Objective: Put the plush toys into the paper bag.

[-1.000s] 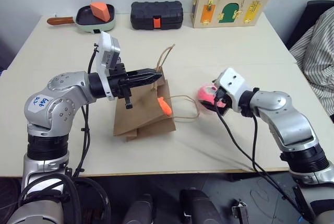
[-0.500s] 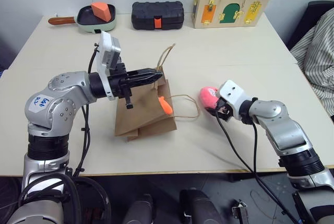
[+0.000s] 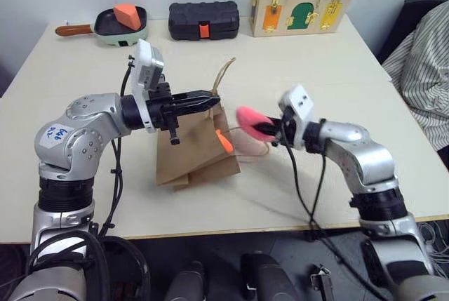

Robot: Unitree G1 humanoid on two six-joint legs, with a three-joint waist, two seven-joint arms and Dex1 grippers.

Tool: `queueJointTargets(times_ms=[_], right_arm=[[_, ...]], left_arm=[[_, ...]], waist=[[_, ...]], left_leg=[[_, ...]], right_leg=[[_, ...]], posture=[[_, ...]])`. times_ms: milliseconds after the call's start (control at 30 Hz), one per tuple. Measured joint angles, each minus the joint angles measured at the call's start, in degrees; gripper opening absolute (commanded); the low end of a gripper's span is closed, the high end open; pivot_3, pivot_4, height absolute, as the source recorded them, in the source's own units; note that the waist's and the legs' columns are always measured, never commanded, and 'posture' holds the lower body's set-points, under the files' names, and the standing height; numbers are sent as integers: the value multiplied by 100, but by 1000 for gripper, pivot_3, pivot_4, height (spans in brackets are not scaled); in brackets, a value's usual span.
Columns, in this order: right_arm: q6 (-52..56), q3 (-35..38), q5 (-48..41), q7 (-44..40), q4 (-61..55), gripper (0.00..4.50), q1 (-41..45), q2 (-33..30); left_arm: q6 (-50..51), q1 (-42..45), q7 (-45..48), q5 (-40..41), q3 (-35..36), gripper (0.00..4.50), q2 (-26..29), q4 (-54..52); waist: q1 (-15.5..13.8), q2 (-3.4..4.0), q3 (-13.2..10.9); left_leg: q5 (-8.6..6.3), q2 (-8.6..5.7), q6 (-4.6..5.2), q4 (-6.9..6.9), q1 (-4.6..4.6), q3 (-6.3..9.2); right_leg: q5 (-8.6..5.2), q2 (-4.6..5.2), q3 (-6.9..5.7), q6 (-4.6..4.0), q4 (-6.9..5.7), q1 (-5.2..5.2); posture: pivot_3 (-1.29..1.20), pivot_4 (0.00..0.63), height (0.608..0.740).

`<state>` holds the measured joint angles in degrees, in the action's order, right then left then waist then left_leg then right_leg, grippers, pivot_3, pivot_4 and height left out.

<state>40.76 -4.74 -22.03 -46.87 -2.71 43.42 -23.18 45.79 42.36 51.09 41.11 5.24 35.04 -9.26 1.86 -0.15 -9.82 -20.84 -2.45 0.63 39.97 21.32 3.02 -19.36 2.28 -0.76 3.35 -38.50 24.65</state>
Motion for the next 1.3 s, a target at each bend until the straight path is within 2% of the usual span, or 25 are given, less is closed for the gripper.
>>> queueJointTargets(times_ms=[200, 433, 667, 900, 1100, 1300], right_arm=[[27, -615, -90, -418, 200, 45, 554, 590], [20, -1113, -94, -1277, 571, 45, 588, 567], [-23, -1148, -117, -1748, 614, 45, 702, 327], [-289, -863, 47, -1344, 760, 45, 636, 307], [-922, -902, 332, -1023, 723, 45, 41, 405], [-1419, -1160, 587, -779, 617, 45, -82, 968]], left_arm=[[21, -2, 34, 1, -3, 0, 10, 23], [44, -8, 28, 1, -1, 0, 21, 23], [6, -16, -16, -48, 3, 0, 51, 34], [-500, 340, 115, -515, -213, 0, -18, 635], [-752, 451, 381, -770, -476, 0, -73, 992], [-808, 14, 445, -806, -474, 0, -13, 914]], waist=[[-29, 0, 0], [-9, 0, 0], [-6, 0, 0], [-25, 0, 0], [-4, 0, 0], [137, 0, 0]], left_leg=[[0, -6, 1, 5, 0, 12], [-1, -12, 2, 3, 0, 17], [-1, -12, 2, 4, 0, 18], [-1, -13, 2, 5, 1, 18], [-1, -13, 1, 6, 0, 17], [2, -9, -4, 2, -5, 16]], right_leg=[[0, 4, -3, 0, -5, -4], [0, 9, -10, 0, -7, -4], [0, 9, -11, 0, -5, -4], [0, 11, -13, 0, -5, -5], [0, 11, -16, 0, -8, 1], [0, 7, -15, 0, -12, 8]], posture=[[0, 150, 740], [0, 150, 740], [0, 150, 740], [0, 150, 740], [0, 150, 740], [0, 150, 740]])
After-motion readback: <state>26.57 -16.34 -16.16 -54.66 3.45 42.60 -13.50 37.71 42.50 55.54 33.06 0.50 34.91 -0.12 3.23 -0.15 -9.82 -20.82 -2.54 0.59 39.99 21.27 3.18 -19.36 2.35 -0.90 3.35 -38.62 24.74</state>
